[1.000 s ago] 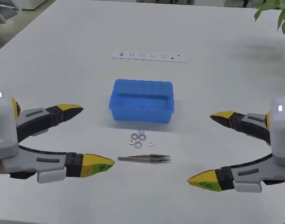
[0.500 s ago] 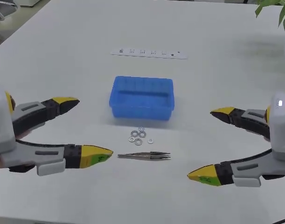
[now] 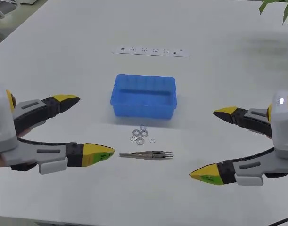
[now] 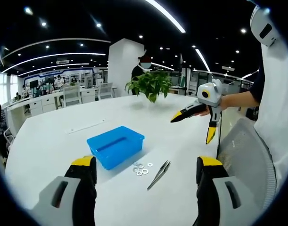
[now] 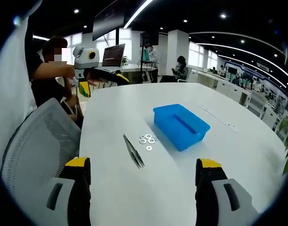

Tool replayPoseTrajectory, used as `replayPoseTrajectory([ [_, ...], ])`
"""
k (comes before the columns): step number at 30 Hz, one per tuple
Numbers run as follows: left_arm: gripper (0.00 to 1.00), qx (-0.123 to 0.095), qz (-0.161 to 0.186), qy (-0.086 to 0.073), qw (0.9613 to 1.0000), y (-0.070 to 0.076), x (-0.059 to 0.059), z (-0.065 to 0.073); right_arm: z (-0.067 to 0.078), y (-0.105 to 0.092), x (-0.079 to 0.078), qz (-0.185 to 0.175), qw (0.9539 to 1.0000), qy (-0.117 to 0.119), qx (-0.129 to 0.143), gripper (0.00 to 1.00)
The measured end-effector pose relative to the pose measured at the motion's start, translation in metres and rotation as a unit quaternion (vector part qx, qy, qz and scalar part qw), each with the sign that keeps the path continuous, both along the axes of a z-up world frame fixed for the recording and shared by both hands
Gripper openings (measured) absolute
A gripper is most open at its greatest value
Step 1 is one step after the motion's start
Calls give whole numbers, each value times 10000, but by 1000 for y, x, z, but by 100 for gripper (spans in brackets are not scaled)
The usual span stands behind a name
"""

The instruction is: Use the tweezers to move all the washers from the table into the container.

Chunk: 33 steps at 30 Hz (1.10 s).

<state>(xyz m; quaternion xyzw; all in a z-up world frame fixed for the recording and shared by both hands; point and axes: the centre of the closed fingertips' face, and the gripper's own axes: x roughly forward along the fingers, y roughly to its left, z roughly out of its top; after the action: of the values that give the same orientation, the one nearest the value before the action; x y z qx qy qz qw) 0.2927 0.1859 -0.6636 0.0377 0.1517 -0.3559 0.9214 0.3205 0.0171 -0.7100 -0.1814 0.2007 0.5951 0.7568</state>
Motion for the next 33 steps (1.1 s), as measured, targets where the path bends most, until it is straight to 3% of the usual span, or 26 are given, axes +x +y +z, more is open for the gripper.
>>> replayPoseTrajectory([
  [7,92,-7,-15,45,10000,-1,0,-2,0,1,3,-45,10000,33,22,88],
  [17,89,-26,-171,231,9996,-6,-3,-17,-7,4,3,0,9999,111,-108,84],
  [24,86,78,-261,353,9990,-7,2,-37,-20,13,4,136,9993,199,-284,79],
  [28,82,248,-385,632,9970,-10,4,-59,-29,28,2,324,9984,282,-380,76],
  [33,75,396,-570,766,9946,-20,9,-77,-41,49,2,588,9963,351,-512,70],
])
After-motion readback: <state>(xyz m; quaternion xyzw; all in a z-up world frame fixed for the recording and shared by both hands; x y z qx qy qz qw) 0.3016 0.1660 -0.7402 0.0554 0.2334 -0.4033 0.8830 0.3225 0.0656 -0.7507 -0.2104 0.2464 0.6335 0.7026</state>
